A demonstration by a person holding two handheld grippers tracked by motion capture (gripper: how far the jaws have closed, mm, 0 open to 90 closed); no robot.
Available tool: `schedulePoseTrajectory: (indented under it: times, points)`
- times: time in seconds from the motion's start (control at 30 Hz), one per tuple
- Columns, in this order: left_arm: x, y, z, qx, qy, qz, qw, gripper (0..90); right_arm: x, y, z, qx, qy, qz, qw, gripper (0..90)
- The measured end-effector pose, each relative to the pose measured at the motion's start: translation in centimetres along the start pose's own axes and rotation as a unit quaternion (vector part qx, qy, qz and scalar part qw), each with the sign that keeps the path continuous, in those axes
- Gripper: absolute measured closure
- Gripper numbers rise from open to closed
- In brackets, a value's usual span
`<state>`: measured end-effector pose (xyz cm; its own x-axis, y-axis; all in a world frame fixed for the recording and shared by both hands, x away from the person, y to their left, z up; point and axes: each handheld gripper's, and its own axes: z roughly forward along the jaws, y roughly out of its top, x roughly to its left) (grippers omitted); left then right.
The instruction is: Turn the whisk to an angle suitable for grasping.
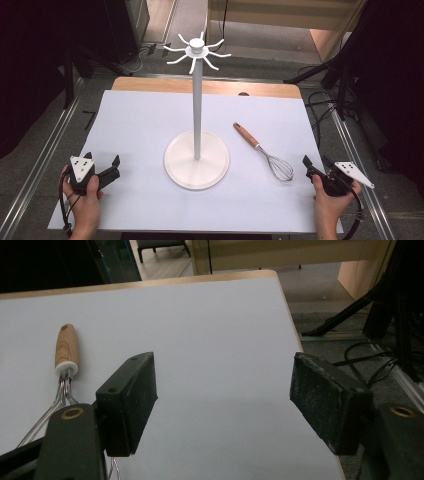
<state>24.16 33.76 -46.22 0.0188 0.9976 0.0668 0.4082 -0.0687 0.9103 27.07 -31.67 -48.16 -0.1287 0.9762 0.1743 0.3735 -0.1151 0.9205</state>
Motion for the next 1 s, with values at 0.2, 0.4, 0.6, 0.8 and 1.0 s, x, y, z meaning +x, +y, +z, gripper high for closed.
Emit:
schedulePoseTrajectory:
  times: [0.2, 0.4, 0.6, 0.8, 1.0]
  points:
    - [0.1, -0.1, -0.1, -0.006, 0.0, -0.003, 1.0, 13.7, 0.1, 0.0, 0.3, -0.011, 0.018, -0.013, 0.9997, 45.6]
    - [0.0, 0.0, 0.0, -0.002, 0.003, 0.0, 1.0, 13.7, -0.2, 0.2, 0.9, -0.008, 0.031, -0.035, 0.9989, 45.0]
    - [-0.1, -0.1, -0.1, -0.006, 0.002, 0.001, 1.0, 13.8, -0.5, 0.3, 0.2, 0.005, 0.072, -0.009, 0.9973, 39.0]
    - [-0.1, -0.1, -0.1, -0.007, 0.001, 0.001, 1.0, 13.8, 0.3, 0.3, 0.3, 0.029, 0.061, -0.05, 0.9965, 25.9]
    - [-0.1, -0.1, -0.1, -0.006, 0.001, 0.001, 1.0, 13.8, 0.4, 0.9, 0.4, 0.036, 0.061, -0.042, 0.9966, 27.4]
